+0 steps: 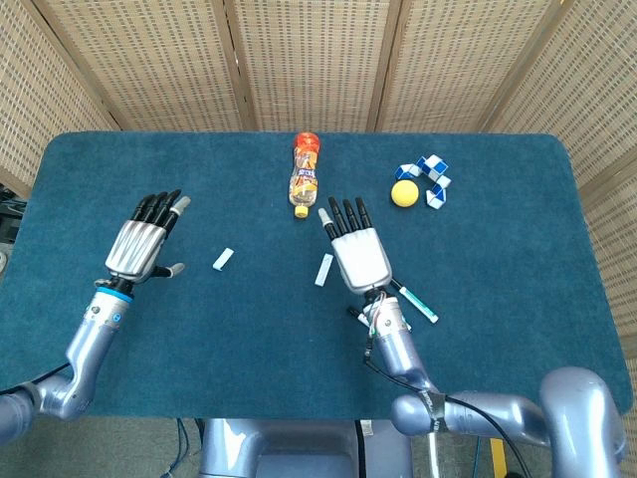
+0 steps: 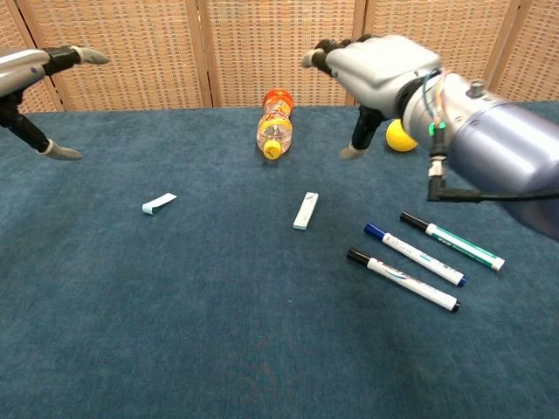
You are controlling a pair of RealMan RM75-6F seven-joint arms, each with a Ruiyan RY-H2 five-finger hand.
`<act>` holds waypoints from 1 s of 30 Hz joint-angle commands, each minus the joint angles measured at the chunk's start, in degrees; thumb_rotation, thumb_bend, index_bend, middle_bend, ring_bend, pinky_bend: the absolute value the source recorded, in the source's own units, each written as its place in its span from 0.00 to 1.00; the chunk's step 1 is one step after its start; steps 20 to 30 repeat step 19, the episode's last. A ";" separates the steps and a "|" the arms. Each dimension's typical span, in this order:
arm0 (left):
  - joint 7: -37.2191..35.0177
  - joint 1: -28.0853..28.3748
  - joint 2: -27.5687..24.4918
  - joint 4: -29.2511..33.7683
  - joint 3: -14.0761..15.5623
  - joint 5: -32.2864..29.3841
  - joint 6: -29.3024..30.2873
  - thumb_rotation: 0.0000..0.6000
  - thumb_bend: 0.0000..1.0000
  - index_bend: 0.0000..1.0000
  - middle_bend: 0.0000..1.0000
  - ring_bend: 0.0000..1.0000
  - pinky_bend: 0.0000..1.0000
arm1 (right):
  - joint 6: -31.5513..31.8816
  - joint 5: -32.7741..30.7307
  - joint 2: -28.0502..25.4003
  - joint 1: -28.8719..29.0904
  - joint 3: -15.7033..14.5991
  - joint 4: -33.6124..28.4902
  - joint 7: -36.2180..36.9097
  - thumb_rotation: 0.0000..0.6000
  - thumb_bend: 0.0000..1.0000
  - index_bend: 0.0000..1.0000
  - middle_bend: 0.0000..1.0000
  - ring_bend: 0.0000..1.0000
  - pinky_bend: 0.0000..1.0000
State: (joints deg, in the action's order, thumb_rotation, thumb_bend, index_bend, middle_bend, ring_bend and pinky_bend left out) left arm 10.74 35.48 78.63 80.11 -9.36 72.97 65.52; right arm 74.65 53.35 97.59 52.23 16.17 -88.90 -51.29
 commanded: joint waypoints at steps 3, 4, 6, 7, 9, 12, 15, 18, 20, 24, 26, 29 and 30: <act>0.94 -6.65 -7.10 6.98 1.78 -0.35 6.26 1.00 0.00 0.00 0.00 0.00 0.00 | 4.80 8.25 -9.17 -6.92 -3.21 -6.13 8.23 1.00 0.00 0.00 0.00 0.00 0.00; 0.25 -8.11 -8.02 7.60 2.35 -0.24 7.55 1.00 0.00 0.00 0.00 0.00 0.00 | 5.71 10.25 -10.68 -8.36 -4.17 -6.04 10.62 1.00 0.00 0.00 0.00 0.00 0.00; -1.10 -10.34 -9.23 8.27 3.26 0.22 9.60 1.00 0.00 0.00 0.00 0.00 0.00 | 6.78 13.63 -12.83 -10.50 -5.89 -4.97 14.83 1.00 0.00 0.00 0.00 0.00 0.00; -2.16 -11.53 -9.66 8.47 3.70 0.67 10.82 1.00 0.00 0.00 0.00 0.00 0.00 | 7.19 15.36 -13.87 -11.53 -6.80 -3.97 17.00 1.00 0.00 0.00 0.00 0.00 0.00; -5.49 -14.63 -10.31 8.57 4.92 2.31 14.23 1.00 0.00 0.00 0.00 0.00 0.00 | 8.44 19.38 -15.99 -13.99 -8.97 -0.59 22.40 1.00 0.00 0.00 0.00 0.00 0.00; -9.00 -18.28 -10.72 8.67 6.68 4.10 17.83 1.00 0.00 0.00 0.00 0.00 0.00 | 10.75 23.35 -17.21 -16.84 -11.32 5.72 27.00 1.00 0.00 0.00 0.00 0.00 0.00; -11.36 -21.56 -10.81 8.53 8.46 6.15 21.09 1.00 0.00 0.00 0.00 0.00 0.00 | 12.18 24.65 -16.98 -19.98 -12.63 11.45 33.44 1.00 0.00 0.00 0.00 0.00 0.00; -12.53 -24.01 -10.70 8.41 9.64 8.12 23.85 1.00 0.00 0.00 0.00 0.00 0.00 | 13.13 24.64 -16.64 -23.28 -13.43 14.91 39.81 1.00 0.00 0.00 0.00 0.00 0.00; -13.08 -24.78 -10.66 8.62 9.94 8.63 24.68 1.00 0.00 0.00 0.00 0.00 0.00 | 13.37 24.58 -16.59 -24.39 -13.74 15.80 41.52 1.00 0.00 0.00 0.00 0.00 0.00; -13.08 -24.78 -10.66 8.62 9.94 8.63 24.68 1.00 0.00 0.00 0.00 0.00 0.00 | 13.37 24.58 -16.59 -24.39 -13.74 15.80 41.52 1.00 0.00 0.00 0.00 0.00 0.00; -13.08 -24.78 -10.66 8.62 9.94 8.63 24.68 1.00 0.00 0.00 0.00 0.00 0.00 | 13.37 24.58 -16.59 -24.39 -13.74 15.80 41.52 1.00 0.00 0.00 0.00 0.00 0.00; -13.08 -24.78 -10.66 8.62 9.94 8.63 24.68 1.00 0.00 0.00 0.00 0.00 0.00 | 13.37 24.58 -16.59 -24.39 -13.74 15.80 41.52 1.00 0.00 0.00 0.00 0.00 0.00; -13.08 -24.78 -10.66 8.62 9.94 8.63 24.68 1.00 0.00 0.00 0.00 0.00 0.00 | 13.37 24.58 -16.59 -24.39 -13.74 15.80 41.52 1.00 0.00 0.00 0.00 0.00 0.00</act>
